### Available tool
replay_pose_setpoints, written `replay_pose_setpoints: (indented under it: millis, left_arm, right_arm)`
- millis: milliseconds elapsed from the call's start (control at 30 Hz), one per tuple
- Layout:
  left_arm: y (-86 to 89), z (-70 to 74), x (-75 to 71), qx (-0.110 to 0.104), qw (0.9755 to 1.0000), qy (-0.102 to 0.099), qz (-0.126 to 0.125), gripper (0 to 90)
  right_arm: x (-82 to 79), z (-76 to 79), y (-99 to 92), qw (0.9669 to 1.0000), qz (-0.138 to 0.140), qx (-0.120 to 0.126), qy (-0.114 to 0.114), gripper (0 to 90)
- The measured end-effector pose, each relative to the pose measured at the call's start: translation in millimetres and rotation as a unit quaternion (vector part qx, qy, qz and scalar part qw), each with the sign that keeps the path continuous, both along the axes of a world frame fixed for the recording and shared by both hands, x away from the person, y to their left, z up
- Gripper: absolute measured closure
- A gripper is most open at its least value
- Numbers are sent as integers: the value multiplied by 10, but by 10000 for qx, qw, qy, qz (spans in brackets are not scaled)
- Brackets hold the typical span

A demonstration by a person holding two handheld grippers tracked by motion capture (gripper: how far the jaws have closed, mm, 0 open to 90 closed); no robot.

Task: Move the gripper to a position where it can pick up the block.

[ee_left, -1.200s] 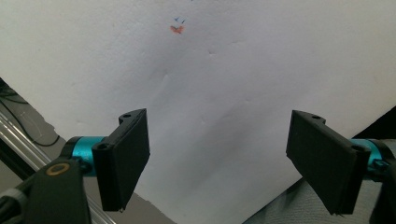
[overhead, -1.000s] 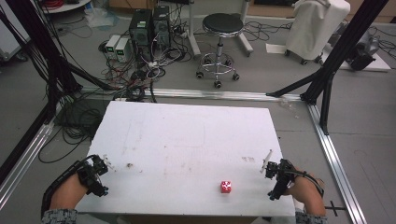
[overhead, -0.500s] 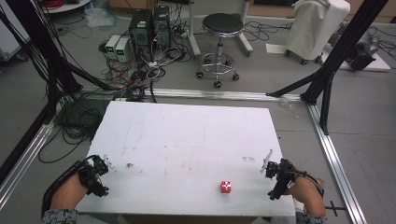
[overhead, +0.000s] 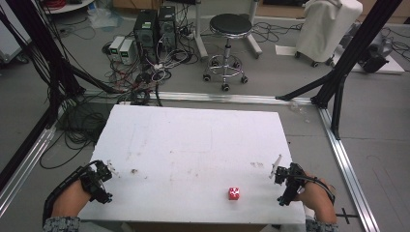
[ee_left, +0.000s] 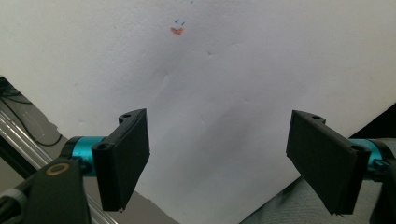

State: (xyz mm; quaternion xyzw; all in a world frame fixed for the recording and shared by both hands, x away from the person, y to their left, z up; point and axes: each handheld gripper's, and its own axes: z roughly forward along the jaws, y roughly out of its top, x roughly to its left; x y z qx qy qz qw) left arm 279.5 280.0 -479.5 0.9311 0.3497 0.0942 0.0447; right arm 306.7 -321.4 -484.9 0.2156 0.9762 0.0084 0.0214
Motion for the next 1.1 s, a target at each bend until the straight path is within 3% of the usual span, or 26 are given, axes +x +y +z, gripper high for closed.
replay_pose_setpoints:
  millis: [433, 767, 1100]
  left_arm:
    - [-7, -15, 0, 1, 10000, 20, 2, 217]
    - [-12, -23, 3, 5, 10000, 34, -5, 215]
    - [-19, -36, 7, 16, 10000, 32, 1, 214]
  right_arm:
    - [36, 12, 106, 9998, 113, -9, -173, 40]
    - [44, 25, 240, 9991, 355, 13, -243, 40]
    - [83, -11, 493, 9957, 872, -139, -285, 41]
